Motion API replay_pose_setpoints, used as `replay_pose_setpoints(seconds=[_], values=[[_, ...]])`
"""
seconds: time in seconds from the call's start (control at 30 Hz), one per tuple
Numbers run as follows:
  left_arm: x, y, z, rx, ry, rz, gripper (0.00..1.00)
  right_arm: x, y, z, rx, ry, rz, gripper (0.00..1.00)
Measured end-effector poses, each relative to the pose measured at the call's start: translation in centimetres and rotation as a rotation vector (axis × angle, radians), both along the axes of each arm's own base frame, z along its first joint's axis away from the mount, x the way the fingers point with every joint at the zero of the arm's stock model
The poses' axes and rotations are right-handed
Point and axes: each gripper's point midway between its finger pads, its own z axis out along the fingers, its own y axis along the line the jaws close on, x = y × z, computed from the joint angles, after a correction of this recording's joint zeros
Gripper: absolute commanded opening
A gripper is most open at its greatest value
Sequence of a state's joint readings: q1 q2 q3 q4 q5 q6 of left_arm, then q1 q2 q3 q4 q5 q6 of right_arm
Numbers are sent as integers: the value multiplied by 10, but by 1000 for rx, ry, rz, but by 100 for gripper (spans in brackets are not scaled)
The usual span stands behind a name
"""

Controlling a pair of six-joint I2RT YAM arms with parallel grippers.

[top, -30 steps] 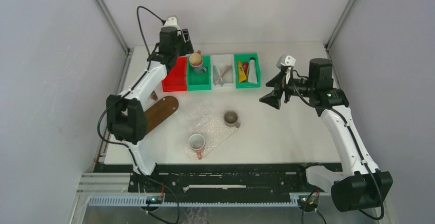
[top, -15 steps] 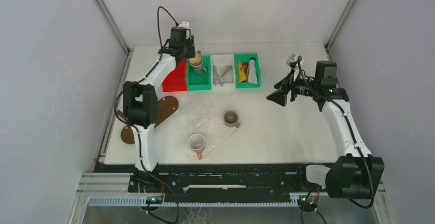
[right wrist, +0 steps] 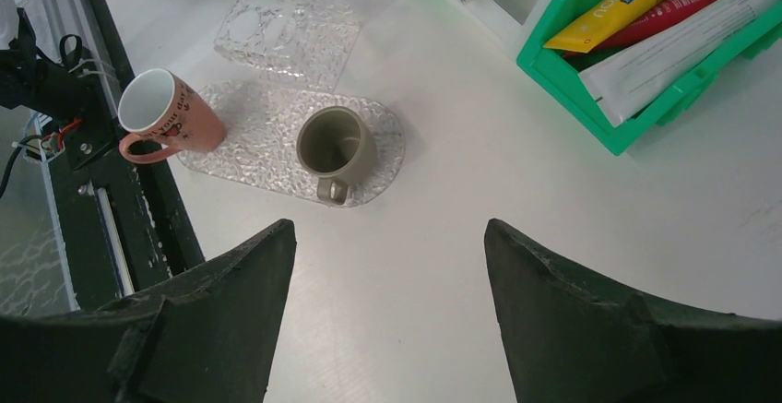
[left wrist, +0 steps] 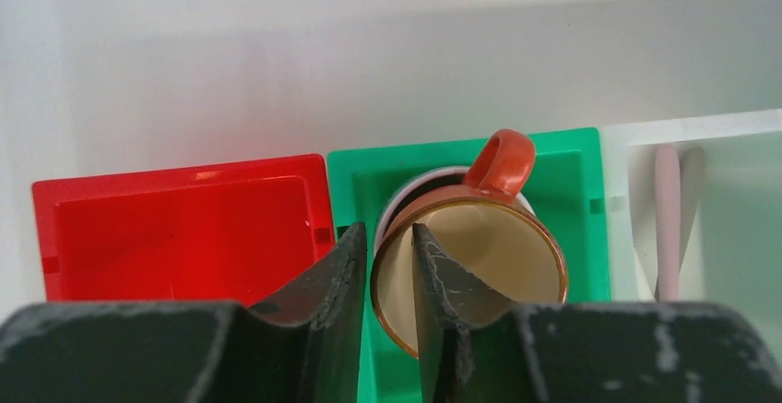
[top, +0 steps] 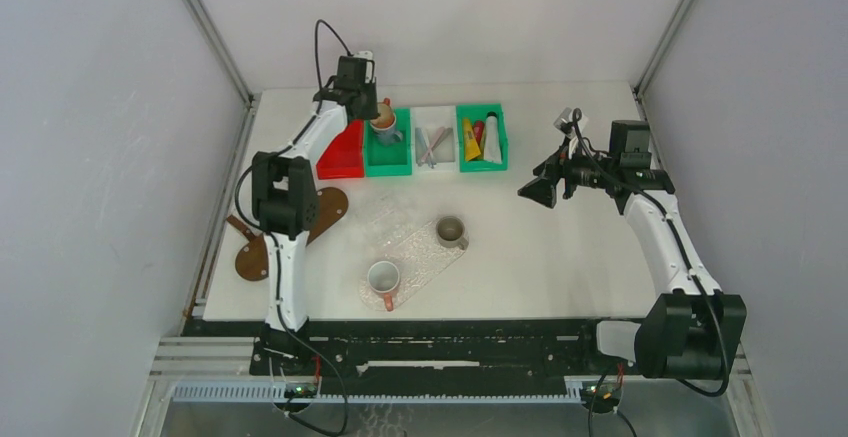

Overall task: Prepare toiletry sets of a toothbrush and toothpaste on the tray
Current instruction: Pick up the cup from the storage box.

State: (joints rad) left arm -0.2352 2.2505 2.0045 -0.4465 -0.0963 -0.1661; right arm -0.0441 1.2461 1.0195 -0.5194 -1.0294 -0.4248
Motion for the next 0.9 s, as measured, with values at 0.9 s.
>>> replay_pose_setpoints(seconds=[0.9], values=[[-41,5,66,-75,-160,-4,0,2,-1,-7,-8,13,-2,83]])
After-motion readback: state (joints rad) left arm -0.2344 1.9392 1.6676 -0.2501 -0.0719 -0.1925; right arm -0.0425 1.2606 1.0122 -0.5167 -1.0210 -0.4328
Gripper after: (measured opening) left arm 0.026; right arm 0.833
